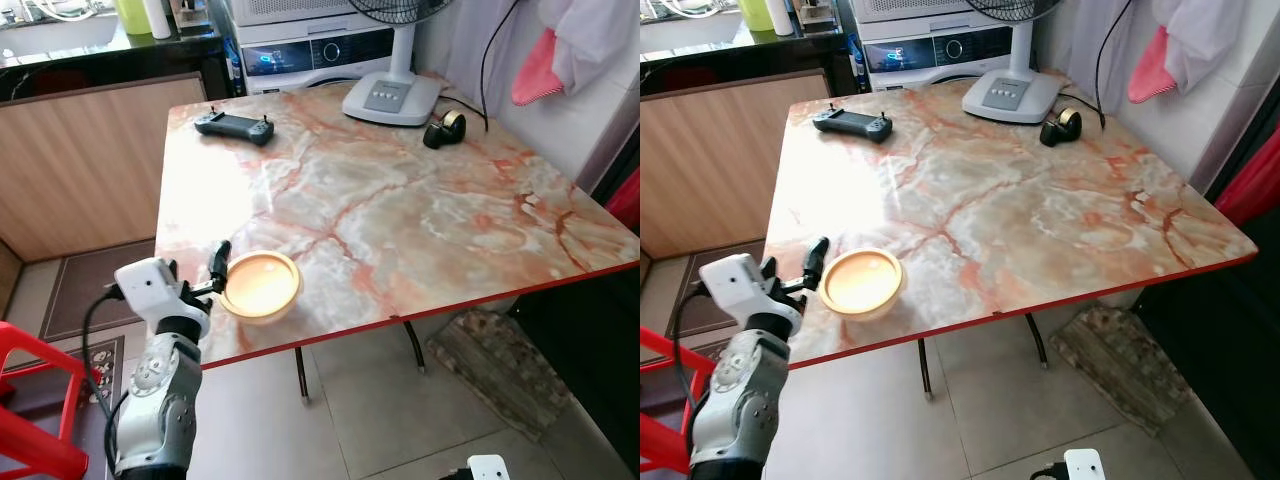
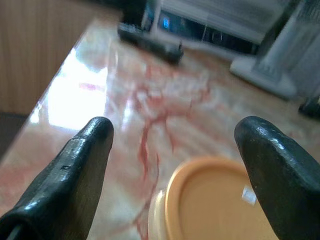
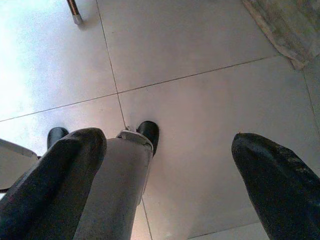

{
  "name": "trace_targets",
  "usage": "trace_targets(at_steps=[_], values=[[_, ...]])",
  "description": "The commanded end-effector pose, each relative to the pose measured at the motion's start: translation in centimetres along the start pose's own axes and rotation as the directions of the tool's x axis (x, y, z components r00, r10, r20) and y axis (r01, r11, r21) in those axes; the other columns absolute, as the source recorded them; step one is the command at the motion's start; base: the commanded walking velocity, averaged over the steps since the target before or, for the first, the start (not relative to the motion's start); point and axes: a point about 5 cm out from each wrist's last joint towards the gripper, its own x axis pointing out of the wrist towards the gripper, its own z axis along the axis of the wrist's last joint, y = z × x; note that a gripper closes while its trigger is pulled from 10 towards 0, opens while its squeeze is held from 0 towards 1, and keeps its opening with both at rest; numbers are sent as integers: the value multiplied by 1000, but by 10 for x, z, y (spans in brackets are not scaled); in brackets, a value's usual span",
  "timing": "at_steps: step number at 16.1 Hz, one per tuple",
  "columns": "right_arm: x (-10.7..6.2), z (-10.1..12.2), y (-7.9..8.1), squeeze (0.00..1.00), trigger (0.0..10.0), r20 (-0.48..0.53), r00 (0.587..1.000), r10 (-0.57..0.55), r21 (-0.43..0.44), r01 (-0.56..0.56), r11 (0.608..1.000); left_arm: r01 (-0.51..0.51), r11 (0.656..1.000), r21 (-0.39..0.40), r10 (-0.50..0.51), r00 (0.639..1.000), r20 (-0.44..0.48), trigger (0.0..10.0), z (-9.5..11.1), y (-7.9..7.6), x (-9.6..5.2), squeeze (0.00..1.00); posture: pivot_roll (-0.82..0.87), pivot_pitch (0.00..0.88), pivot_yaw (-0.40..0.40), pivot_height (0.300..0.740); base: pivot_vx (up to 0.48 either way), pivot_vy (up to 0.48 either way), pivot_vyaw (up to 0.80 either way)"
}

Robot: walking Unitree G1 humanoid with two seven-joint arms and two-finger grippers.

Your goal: Restocking fridge

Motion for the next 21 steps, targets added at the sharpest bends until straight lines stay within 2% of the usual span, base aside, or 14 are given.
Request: trace_targets(at_steps=[1,5,6,10,13,15,19,21], values=[[-1,-3,-1,0,10000,-11,1000,-2,3,2,1000,-25,1000,6,25,999,-29,10000,-6,11,-1,1000,39,84,35,740,0,0,0],[-1,-4,-1,0,10000,-9,1000,-4,7,4,1000,-40,999,-9,39,998,-50,10000,-10,20,0,1000,40,86,39,740,0,0,0],[-1,-4,-1,0,10000,-9,1000,-4,7,4,1000,-54,998,-33,53,997,-55,10000,-12,24,2,0,38,87,38,740,0,0,0],[-1,-4,-1,0,10000,-5,1000,-9,9,9,1000,-49,996,-81,41,994,-106,10000,-28,29,1,0,30,87,34,740,0,0,0],[-1,-3,-2,0,10000,3,1000,-21,11,21,1000,20,990,-138,-33,995,-90,10000,-29,22,3,0,31,87,30,740,0,0,0],[-1,-3,-2,0,10000,2,1000,-24,4,24,1000,59,990,-132,-74,990,-116,10000,-35,18,4,0,27,85,30,740,0,0,0],[-1,-3,-3,0,10000,4,1000,-29,7,29,1000,146,969,-198,-173,977,-127,10000,-39,10,7,0,25,86,27,740,0,0,0],[-1,-4,-3,0,10000,4,1000,-28,5,28,1000,152,967,-206,-181,975,-131,10000,-41,10,8,0,22,87,27,740,0,0,0]])
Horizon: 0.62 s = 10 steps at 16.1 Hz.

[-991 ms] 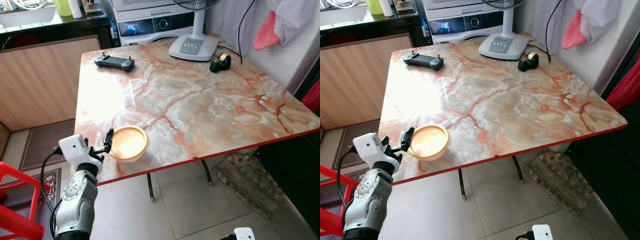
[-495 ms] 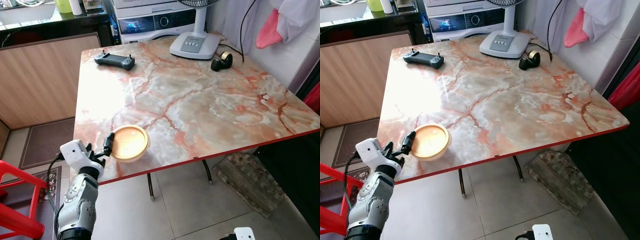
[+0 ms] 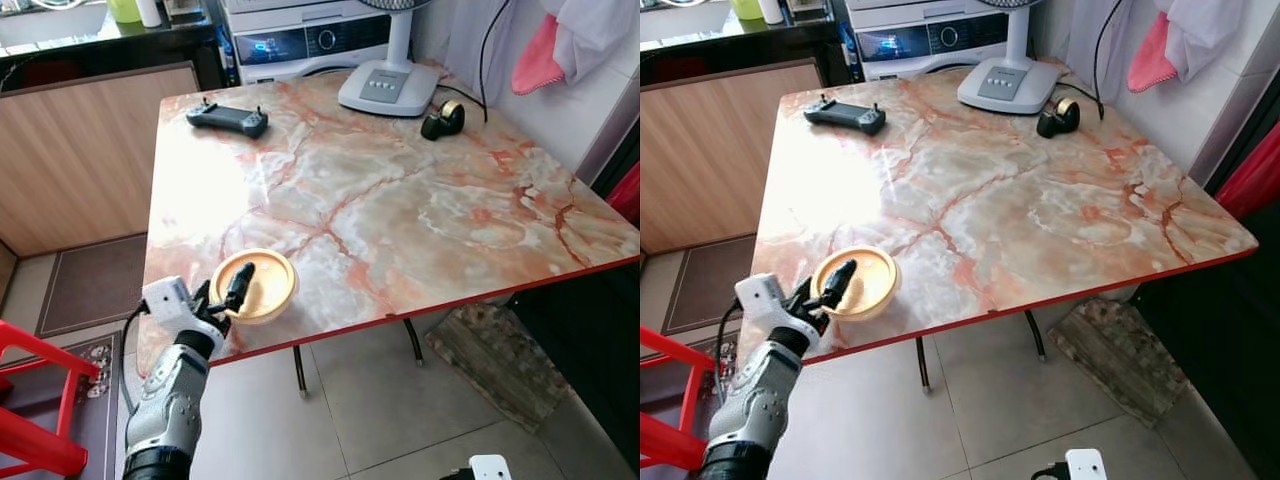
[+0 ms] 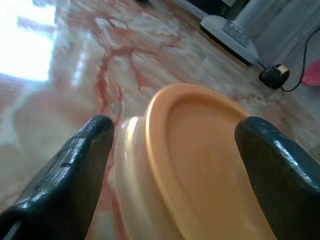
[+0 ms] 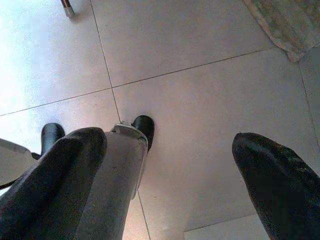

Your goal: Restocking fridge

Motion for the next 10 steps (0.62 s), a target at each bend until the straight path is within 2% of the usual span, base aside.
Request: trace_targets(at_steps=[1,7,8,9,10], values=[[-1,-3,-1,0,10000,-3,1000,-5,2,5,1000,-5,999,-32,4,1000,-13,10000,-3,4,0,0,19,88,26,740,0,0,0],[-1,-3,-2,0,10000,-6,1000,-6,-9,6,1000,-15,1000,-25,14,999,-44,9765,-8,9,7,0,14,90,24,740,0,0,0],[-1,-3,-2,0,10000,-7,1000,-6,-10,6,1000,-15,1000,-22,14,999,-44,902,-8,9,7,0,12,90,23,740,0,0,0],[-1,-3,-2,0,10000,-9,1000,-5,-14,5,1000,-15,1000,-26,14,999,-40,0,-8,9,8,0,11,90,22,740,0,0,0],[-1,-3,-3,0,10000,-10,1000,-6,-15,6,1000,-15,1000,-28,14,999,-37,0,-8,8,8,0,13,91,21,740,0,0,0]])
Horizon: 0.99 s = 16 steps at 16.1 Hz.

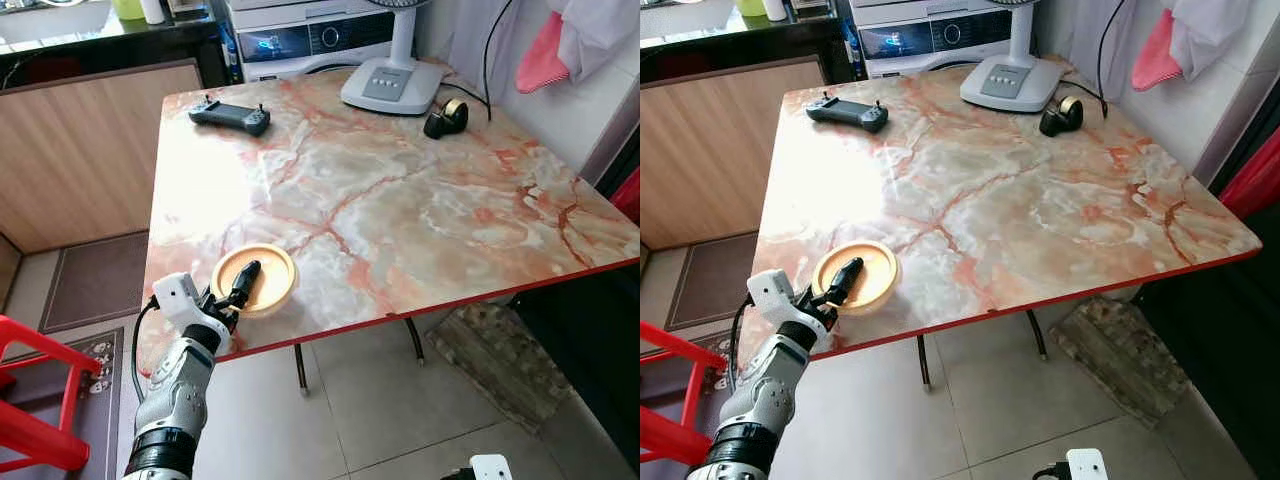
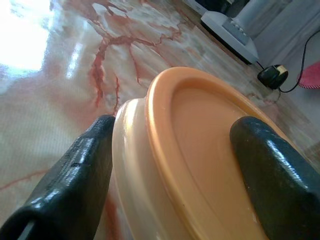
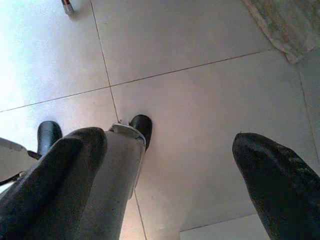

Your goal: Restocking fridge

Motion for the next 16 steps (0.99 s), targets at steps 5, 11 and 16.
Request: trace_targets(at_steps=[5,11,16], values=[[-1,-4,-1,0,10000,-20,1000,-1,-11,0,1000,-39,999,-1,39,999,-13,0,-4,9,-2,0,9,93,20,740,0,0,0],[-1,-3,-2,0,10000,-16,1000,-11,14,12,1000,-53,999,1,53,998,35,0,4,11,-1,0,12,87,17,740,0,0,0],[-1,-2,-2,0,10000,-14,1000,-13,10,14,1000,-28,999,-43,33,993,109,0,20,3,4,0,14,83,15,740,0,0,0]])
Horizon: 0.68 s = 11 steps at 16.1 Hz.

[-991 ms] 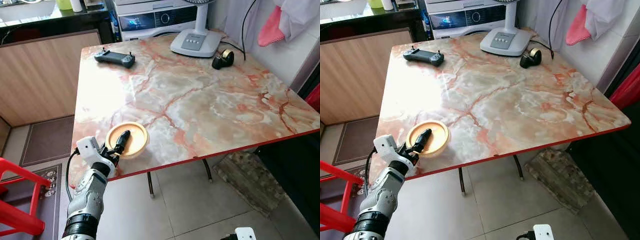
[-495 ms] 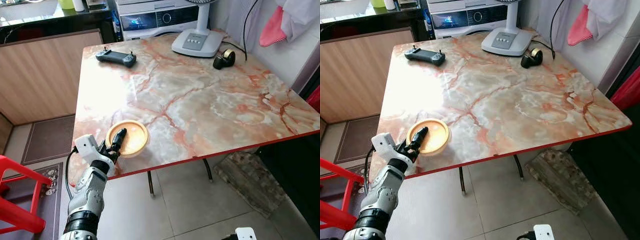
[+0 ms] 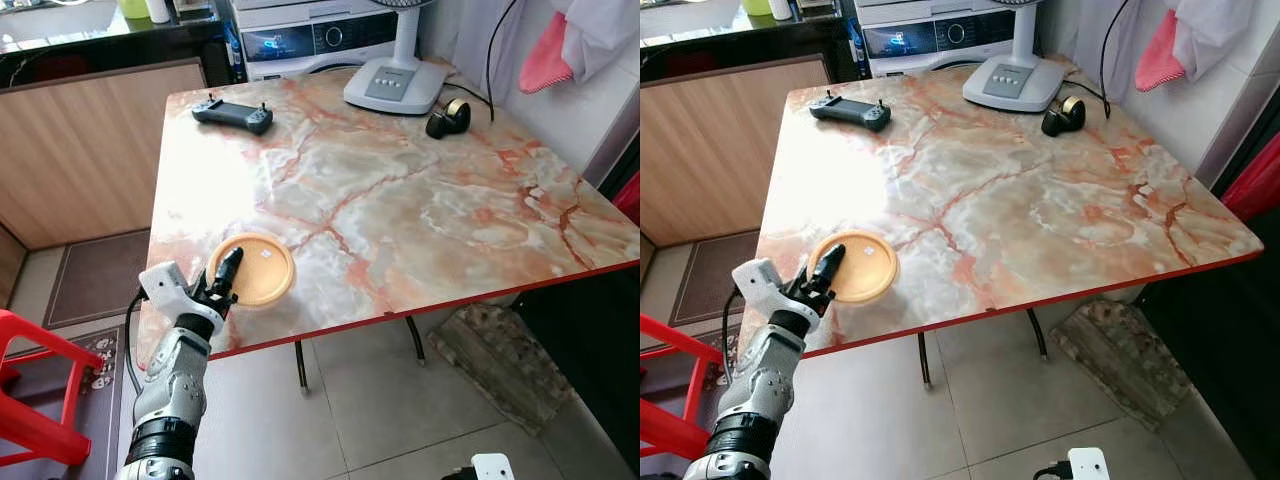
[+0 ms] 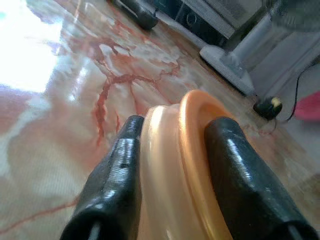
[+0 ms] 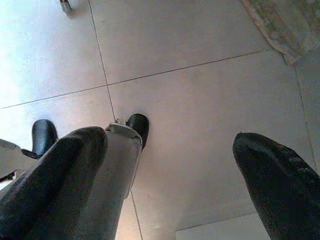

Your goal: Restocking fridge

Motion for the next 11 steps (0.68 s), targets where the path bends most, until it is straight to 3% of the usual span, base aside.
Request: trace_targets(at_steps=[1,3,6,7,8,11], values=[[-1,-3,-1,0,10000,-11,1000,-5,6,6,1000,-7,999,-43,9,999,32,0,7,-2,0,0,13,82,14,740,0,0,0],[-1,-3,-1,0,10000,-11,1000,-7,6,7,1000,5,996,-92,1,998,69,0,14,-7,1,0,13,78,11,740,0,0,0],[-2,-6,-3,0,10000,-18,1000,-11,-2,11,1000,110,986,-121,-96,989,114,0,28,-42,-6,0,16,71,12,740,0,0,0],[-2,-7,-2,0,10000,-17,1000,-10,8,10,1000,120,985,-124,-105,987,121,2431,31,-46,-8,0,17,69,16,740,0,0,0],[-2,-8,-1,0,10000,-16,1000,-9,15,9,1000,124,986,-115,-109,986,122,10000,34,-50,-11,0,19,66,19,740,0,0,0],[-2,-9,5,0,10000,-1,1000,-4,58,4,998,131,990,-48,-127,988,88,10000,42,-56,-21,0,28,56,46,740,0,0,0]])
